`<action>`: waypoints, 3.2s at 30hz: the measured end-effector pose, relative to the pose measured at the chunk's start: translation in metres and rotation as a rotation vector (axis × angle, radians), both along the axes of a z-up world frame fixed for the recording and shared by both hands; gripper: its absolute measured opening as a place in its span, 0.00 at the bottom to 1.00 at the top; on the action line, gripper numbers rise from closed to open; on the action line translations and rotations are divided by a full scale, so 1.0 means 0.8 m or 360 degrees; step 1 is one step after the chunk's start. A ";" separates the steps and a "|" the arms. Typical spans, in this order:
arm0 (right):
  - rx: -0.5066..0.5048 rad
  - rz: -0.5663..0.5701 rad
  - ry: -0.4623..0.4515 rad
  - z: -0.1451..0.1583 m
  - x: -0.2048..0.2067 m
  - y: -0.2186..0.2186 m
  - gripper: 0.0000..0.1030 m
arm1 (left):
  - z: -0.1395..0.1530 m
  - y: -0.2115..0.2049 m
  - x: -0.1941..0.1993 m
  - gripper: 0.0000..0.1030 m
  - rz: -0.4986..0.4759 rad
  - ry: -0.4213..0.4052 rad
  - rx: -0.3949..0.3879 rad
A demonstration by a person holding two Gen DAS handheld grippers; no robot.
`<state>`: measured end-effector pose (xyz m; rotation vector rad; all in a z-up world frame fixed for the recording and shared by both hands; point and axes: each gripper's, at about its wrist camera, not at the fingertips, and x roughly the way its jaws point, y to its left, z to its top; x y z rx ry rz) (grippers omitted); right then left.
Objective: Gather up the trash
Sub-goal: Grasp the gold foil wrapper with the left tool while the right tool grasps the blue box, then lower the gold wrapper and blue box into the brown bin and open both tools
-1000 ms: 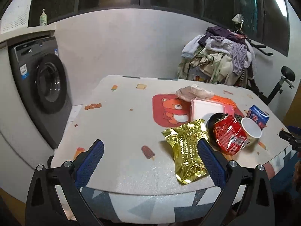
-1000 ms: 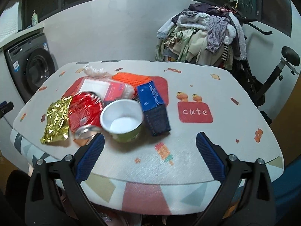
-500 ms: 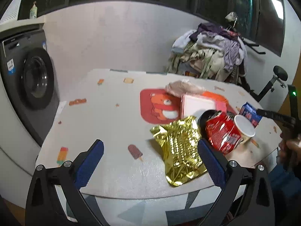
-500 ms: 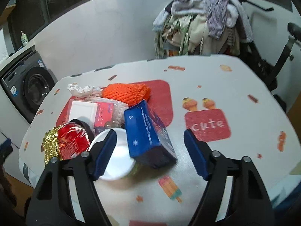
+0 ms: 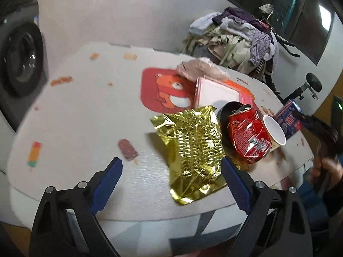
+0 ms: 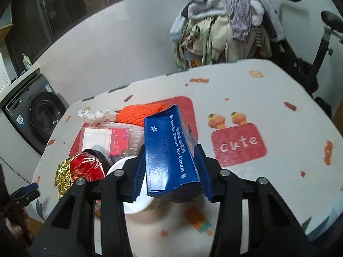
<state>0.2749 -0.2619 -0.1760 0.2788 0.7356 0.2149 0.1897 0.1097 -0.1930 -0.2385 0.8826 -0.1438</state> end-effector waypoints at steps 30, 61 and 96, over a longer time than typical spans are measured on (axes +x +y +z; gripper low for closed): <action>-0.0082 0.0095 -0.0065 -0.003 -0.149 0.017 0.44 | 0.055 -0.052 -0.048 0.42 -0.0227 -0.0129 0.0145; 0.0011 0.0300 0.0025 -0.031 -0.260 0.052 0.44 | -0.014 -0.163 -0.223 0.80 -0.0718 -0.0148 0.0304; -0.0083 0.0591 0.0299 -0.101 -0.276 0.129 0.41 | -0.002 -0.081 -0.227 0.90 -0.0298 -0.0296 0.0277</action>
